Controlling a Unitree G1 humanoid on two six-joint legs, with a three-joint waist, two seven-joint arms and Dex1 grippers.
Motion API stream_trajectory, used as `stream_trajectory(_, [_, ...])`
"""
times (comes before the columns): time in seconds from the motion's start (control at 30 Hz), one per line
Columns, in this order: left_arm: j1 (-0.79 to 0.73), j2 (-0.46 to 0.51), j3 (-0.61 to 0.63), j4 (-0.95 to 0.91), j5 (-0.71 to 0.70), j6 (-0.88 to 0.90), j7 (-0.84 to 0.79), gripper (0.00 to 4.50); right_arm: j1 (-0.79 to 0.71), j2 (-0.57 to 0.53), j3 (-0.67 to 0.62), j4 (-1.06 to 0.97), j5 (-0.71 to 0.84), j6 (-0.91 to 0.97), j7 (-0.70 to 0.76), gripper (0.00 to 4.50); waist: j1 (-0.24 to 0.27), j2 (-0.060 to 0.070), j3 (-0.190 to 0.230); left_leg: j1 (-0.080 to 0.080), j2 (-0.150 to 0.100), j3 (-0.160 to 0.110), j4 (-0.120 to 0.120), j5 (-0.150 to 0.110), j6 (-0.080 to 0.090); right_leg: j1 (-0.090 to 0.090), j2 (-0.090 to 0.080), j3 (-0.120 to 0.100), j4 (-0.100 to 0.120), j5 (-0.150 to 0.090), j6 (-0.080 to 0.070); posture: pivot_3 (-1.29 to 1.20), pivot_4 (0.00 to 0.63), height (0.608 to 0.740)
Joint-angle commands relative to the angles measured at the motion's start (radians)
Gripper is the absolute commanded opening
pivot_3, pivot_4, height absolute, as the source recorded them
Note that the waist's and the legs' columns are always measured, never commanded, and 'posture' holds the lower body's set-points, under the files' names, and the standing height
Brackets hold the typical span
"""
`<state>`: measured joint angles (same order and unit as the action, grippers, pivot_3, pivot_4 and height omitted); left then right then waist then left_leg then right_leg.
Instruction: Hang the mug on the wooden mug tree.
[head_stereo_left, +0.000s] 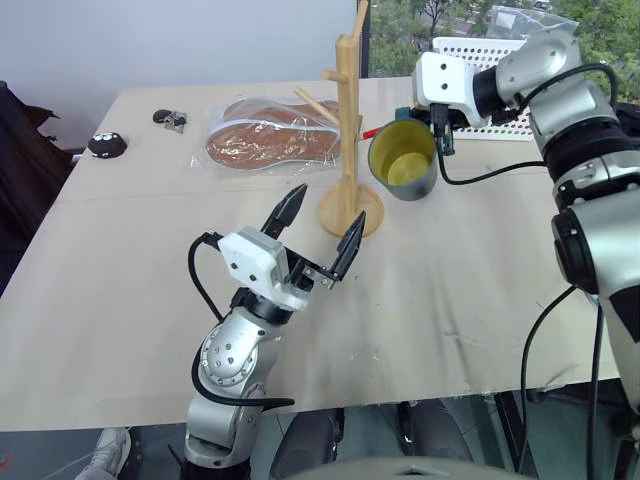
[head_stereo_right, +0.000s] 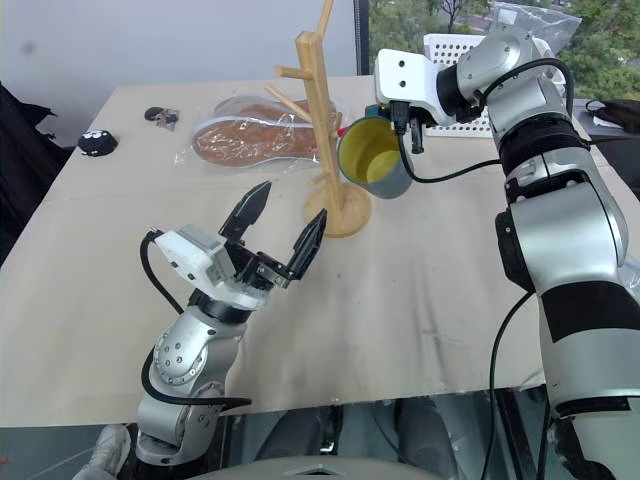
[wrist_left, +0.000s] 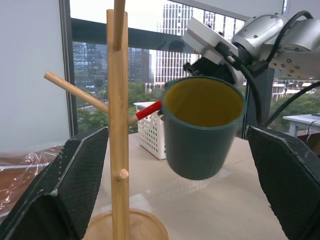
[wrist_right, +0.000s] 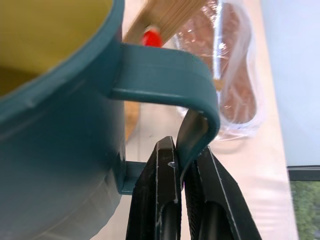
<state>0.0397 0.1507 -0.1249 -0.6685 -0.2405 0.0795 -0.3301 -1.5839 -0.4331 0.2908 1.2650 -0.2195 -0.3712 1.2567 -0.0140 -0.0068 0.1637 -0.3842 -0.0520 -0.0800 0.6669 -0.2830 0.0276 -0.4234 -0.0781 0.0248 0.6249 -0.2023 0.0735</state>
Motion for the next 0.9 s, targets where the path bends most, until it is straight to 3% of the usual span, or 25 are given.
stream_trajectory(0.03, [-0.013, 0.005, 0.008, -0.026, -0.017, -0.002, 0.003, 4.5, -0.048, 0.015, -0.038, -0.013, 0.015, 0.018, -0.016, 0.04, -0.001, 0.0, 0.0, 0.0, 0.0, 0.0, 0.0, 0.0, 0.0, 0.0, 0.0, 0.0, 0.0, 0.0, 0.0, 0.0, 0.15, 0.74])
stream_trajectory(0.07, [-0.012, 0.006, 0.008, -0.028, -0.017, 0.0, 0.003, 4.5, -0.048, 0.019, -0.041, -0.014, 0.017, 0.022, -0.014, 0.04, -0.001, 0.0, 0.0, 0.0, 0.0, 0.0, 0.0, 0.0, 0.0, 0.0, 0.0, 0.0, 0.0, 0.0, 0.0, 0.0, 0.15, 0.74])
stream_trajectory(0.17, [-0.018, 0.008, 0.011, -0.031, -0.021, 0.009, 0.005, 4.5, -0.05, 0.028, -0.055, -0.014, 0.019, 0.039, -0.035, 0.87, -0.001, 0.0, 0.0, 0.0, 0.0, 0.0, 0.0, 0.0, 0.0, 0.0, 0.0, 0.0, 0.001, 0.0, 0.0, 0.0, 0.15, 0.74])
stream_trajectory(0.4, [-0.003, 0.015, 0.004, -0.05, -0.033, 0.031, 0.01, 4.5, -0.072, -0.016, -0.14, -0.015, 0.064, 0.16, -0.06, 4.02, 0.001, 0.0, 0.0, 0.0, 0.0, 0.0, 0.0, 0.0, 0.0, 0.0, 0.0, 0.0, 0.0, 0.0, 0.0, 0.0, 0.15, 0.74])
stream_trajectory(0.53, [0.039, 0.067, 0.041, -0.071, -0.098, 0.088, -0.026, 4.5, 0.008, -0.119, -0.218, -0.076, 0.128, 0.248, -0.052, 4.08, 0.006, 0.0, 0.0, -0.001, 0.0, -0.001, 0.0, 0.0, 0.0, 0.0, 0.0, -0.001, 0.0, 0.0, 0.0, 0.0, 0.15, 0.74])
stream_trajectory(0.6, [0.079, 0.119, 0.053, -0.075, -0.144, 0.13, -0.065, 4.5, 0.146, -0.168, -0.27, -0.24, 0.205, 0.354, 0.002, 4.08, 0.007, -0.001, -0.001, -0.001, 0.0, -0.002, 0.0, 0.0, 0.0, 0.0, 0.0, -0.002, -0.001, 0.0, 0.0, 0.0, 0.15, 0.74])
stream_trajectory(0.67, [0.122, 0.161, 0.07, -0.083, -0.206, 0.186, -0.088, 4.5, 0.365, -0.199, -0.341, -0.55, 0.321, 0.529, 0.011, 4.08, 0.008, -0.001, -0.001, -0.001, 0.0, -0.003, 0.0, 0.0, 0.0, 0.001, 0.0, -0.003, -0.002, 0.0, 0.0, 0.0, 0.15, 0.74])
stream_trajectory(0.77, [0.199, 0.215, 0.117, -0.097, -0.182, 0.224, -0.07, 4.5, 0.84, -0.164, -0.495, -1.141, 0.522, 0.8, -0.121, 4.08, 0.003, 0.001, -0.001, -0.002, 0.001, -0.003, 0.001, 0.0, 0.001, 0.001, -0.001, -0.002, 0.0, 0.0, 0.0, 0.0, 0.15, 0.74])
stream_trajectory(0.9, [0.307, 0.272, 0.187, -0.125, -0.234, 0.29, -0.086, 4.5, 1.322, -0.084, -0.591, -1.568, 0.648, 0.966, -0.28, 4.08, 0.009, 0.008, -0.005, -0.011, 0.002, -0.006, -0.001, -0.002, -0.002, -0.009, -0.001, -0.002, 0.002, -0.001, -0.001, 0.0, 0.15, 0.74])
